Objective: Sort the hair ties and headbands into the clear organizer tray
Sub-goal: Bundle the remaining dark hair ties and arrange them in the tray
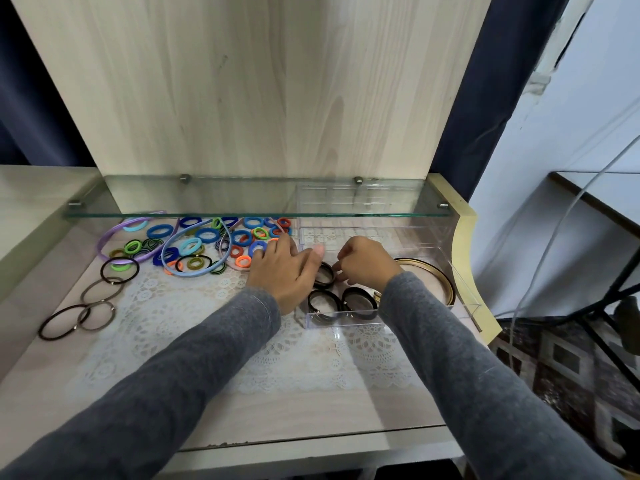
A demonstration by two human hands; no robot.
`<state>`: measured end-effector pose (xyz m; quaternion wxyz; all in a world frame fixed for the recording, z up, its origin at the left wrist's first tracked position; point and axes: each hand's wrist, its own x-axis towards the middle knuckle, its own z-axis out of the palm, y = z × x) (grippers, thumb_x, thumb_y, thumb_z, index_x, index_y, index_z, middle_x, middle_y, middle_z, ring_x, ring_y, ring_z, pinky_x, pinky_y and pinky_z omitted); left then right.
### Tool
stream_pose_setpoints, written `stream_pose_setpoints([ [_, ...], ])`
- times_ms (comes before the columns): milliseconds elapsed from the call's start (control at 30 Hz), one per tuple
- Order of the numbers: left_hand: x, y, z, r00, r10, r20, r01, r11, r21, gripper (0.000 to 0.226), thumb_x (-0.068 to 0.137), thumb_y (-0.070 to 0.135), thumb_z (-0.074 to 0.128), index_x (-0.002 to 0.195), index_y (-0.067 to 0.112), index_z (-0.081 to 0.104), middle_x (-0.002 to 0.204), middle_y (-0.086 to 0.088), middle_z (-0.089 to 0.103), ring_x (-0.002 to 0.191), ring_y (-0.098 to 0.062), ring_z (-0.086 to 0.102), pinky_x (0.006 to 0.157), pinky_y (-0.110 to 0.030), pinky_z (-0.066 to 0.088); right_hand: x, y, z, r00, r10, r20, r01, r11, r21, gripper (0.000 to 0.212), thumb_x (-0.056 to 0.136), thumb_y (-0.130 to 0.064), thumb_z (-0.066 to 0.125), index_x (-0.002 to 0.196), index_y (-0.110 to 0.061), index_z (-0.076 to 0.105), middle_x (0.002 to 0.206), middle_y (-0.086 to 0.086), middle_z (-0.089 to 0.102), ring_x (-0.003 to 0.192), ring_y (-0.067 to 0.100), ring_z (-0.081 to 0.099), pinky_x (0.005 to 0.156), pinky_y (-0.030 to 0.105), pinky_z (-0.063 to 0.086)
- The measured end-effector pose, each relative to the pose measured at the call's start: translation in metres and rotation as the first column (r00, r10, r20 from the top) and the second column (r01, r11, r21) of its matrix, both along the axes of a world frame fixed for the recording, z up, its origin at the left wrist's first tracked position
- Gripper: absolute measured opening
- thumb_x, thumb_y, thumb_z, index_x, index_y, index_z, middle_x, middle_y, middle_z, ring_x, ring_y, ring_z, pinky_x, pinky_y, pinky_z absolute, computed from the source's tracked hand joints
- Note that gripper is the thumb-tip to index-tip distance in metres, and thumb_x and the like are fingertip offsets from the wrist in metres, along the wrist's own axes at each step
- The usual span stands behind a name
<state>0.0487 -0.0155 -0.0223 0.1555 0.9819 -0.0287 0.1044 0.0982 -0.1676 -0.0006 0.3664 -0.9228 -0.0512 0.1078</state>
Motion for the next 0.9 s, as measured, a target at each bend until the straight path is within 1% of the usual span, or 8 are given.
stream_pose_setpoints([
  [100, -0.003, 0.002, -0.002, 0.997, -0.006, 0.079, 0.017, 0.991, -0.129, 0.082, 0.085, 0.062, -0.008, 0.115, 0.024, 0.058, 0.105, 0.004, 0.052, 0.101, -0.018, 0.049, 0.094, -0.040, 0.032, 0.000, -0.002, -0.003, 1.000, -0.029, 0.007, 0.029, 0.999, 0.017, 0.011, 0.078, -0.008, 0.055, 0.088, -0.012, 0.059, 0.099, 0.010, 0.068, 0.086, 0.024, 0.068, 0.080, 0.042, 0.058],
  [167, -0.007, 0.003, -0.002, 0.994, 0.016, 0.110, 0.008, 0.977, -0.212, 0.077, 0.086, 0.061, -0.006, 0.114, 0.023, 0.055, 0.107, 0.007, 0.057, 0.100, -0.016, 0.052, 0.095, -0.039, 0.028, 0.000, -0.005, -0.003, 0.999, -0.049, 0.007, 0.049, 0.999, 0.020, 0.010, 0.077, -0.005, 0.061, 0.084, -0.011, 0.062, 0.094, 0.009, 0.070, 0.084, 0.023, 0.068, 0.078, 0.040, 0.058],
  [267, -0.013, 0.003, -0.003, 0.991, 0.067, 0.116, -0.028, 0.948, -0.316, 0.067, 0.090, 0.057, 0.001, 0.115, 0.023, 0.053, 0.105, 0.007, 0.065, 0.099, -0.018, 0.057, 0.097, -0.040, 0.029, 0.000, -0.008, -0.004, 0.997, -0.079, -0.002, 0.079, 0.996, 0.041, 0.011, 0.074, -0.002, 0.064, 0.081, -0.011, 0.064, 0.090, 0.008, 0.071, 0.083, 0.021, 0.069, 0.078, 0.040, 0.059],
  [500, -0.020, 0.006, -0.004, 0.988, 0.074, 0.132, -0.015, 0.916, -0.402, 0.073, 0.087, 0.060, 0.000, 0.118, 0.022, 0.054, 0.093, 0.004, 0.069, 0.096, -0.024, 0.060, 0.100, -0.047, 0.035, -0.003, -0.003, -0.008, 0.996, -0.081, 0.040, 0.080, 0.996, 0.037, 0.010, 0.074, -0.006, 0.065, 0.082, -0.012, 0.065, 0.090, 0.008, 0.069, 0.083, 0.022, 0.068, 0.077, 0.038, 0.059],
  [600, -0.024, 0.007, -0.005, 0.989, 0.073, 0.127, -0.022, 0.930, -0.366, 0.058, 0.093, 0.052, 0.007, 0.119, 0.025, 0.051, 0.096, 0.006, 0.069, 0.096, -0.020, 0.060, 0.099, -0.042, 0.033, -0.004, -0.002, -0.008, 0.994, -0.096, 0.054, 0.096, 0.995, 0.017, 0.011, 0.076, -0.007, 0.064, 0.086, -0.011, 0.065, 0.093, 0.008, 0.068, 0.083, 0.021, 0.067, 0.078, 0.035, 0.058],
  [733, -0.031, 0.020, -0.015, 0.983, 0.100, 0.156, -0.072, 0.982, -0.176, 0.051, 0.096, 0.048, 0.015, 0.125, 0.027, 0.051, 0.115, 0.007, 0.064, 0.108, -0.017, 0.057, 0.101, -0.039, 0.028, -0.016, 0.003, -0.001, 0.987, -0.107, 0.116, 0.113, 0.992, -0.046, 0.019, 0.083, -0.008, 0.055, 0.101, -0.010, 0.061, 0.103, 0.008, 0.062, 0.087, 0.021, 0.059, 0.072, 0.028, 0.048],
  [833, -0.039, 0.032, -0.020, 0.976, 0.106, 0.189, -0.091, 0.992, -0.082, 0.053, 0.095, 0.047, 0.018, 0.125, 0.024, 0.055, 0.120, 0.005, 0.063, 0.111, -0.017, 0.056, 0.101, -0.040, 0.032, -0.032, 0.017, 0.002, 0.965, -0.104, 0.242, 0.124, 0.990, -0.071, 0.032, 0.086, -0.012, 0.049, 0.118, -0.010, 0.054, 0.114, 0.011, 0.059, 0.097, 0.027, 0.058, 0.083, 0.037, 0.050],
  [900, -0.042, 0.038, -0.020, 0.975, 0.106, 0.194, -0.100, 0.994, -0.043, 0.057, 0.094, 0.047, 0.016, 0.126, 0.021, 0.055, 0.124, 0.002, 0.061, 0.116, -0.018, 0.053, 0.103, -0.040, 0.033, -0.041, 0.026, 0.004, 0.942, -0.035, 0.332, 0.082, 0.988, -0.127, 0.040, 0.087, -0.013, 0.048, 0.127, -0.009, 0.051, 0.125, 0.010, 0.055, 0.110, 0.028, 0.054, 0.091, 0.037, 0.047],
])
